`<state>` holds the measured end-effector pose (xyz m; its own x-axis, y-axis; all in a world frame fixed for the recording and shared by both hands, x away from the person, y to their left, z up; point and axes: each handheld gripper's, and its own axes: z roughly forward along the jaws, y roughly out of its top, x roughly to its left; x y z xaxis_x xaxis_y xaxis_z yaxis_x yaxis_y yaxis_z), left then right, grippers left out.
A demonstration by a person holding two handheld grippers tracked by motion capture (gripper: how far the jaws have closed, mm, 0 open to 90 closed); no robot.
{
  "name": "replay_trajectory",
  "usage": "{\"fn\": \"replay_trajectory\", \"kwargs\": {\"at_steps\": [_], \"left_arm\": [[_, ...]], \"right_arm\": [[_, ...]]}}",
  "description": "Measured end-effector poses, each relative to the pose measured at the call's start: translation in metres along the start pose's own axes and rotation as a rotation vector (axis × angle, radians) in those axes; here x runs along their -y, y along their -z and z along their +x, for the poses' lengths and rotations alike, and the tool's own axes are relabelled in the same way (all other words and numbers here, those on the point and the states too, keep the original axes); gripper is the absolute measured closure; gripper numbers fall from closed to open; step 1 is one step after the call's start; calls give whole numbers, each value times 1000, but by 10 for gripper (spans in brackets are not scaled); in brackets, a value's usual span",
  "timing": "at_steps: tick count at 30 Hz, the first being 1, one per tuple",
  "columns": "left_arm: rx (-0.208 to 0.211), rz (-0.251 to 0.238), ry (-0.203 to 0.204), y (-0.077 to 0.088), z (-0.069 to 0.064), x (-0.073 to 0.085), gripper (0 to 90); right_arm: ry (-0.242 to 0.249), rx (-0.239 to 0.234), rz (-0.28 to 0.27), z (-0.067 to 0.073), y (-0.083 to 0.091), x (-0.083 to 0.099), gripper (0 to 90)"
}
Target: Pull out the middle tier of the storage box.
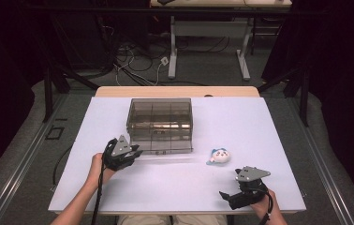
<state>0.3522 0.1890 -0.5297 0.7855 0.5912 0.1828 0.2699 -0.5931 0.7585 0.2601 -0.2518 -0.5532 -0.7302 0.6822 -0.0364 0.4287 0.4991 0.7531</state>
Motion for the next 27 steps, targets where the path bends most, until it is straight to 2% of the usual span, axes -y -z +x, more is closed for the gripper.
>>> {"fn": "replay_trajectory", "kwargs": {"at_steps": [11,14,18,19,20,21,25,27], "left_arm": [[-30,-16,15,7,3,3,713],[-67,-49,22,9,3,0,712],[-92,-82,39,10,3,-4,742],[-109,-75,27,11,5,-5,749],[-119,-95,54,10,5,-6,761],[-128,-94,47,10,7,-7,776],[-156,-119,95,7,12,-10,825],[-165,-125,97,5,16,-13,839]], "right_arm": [[6,0,-1,0,0,0,0],[9,-2,-2,-1,-1,0,0],[6,1,1,-1,-1,0,0],[9,-4,3,-2,-1,0,0],[8,-1,0,-1,-1,0,0],[5,2,2,-1,-1,0,0],[-2,-1,4,0,-2,0,0],[-1,-1,3,-1,-2,0,0]]}}
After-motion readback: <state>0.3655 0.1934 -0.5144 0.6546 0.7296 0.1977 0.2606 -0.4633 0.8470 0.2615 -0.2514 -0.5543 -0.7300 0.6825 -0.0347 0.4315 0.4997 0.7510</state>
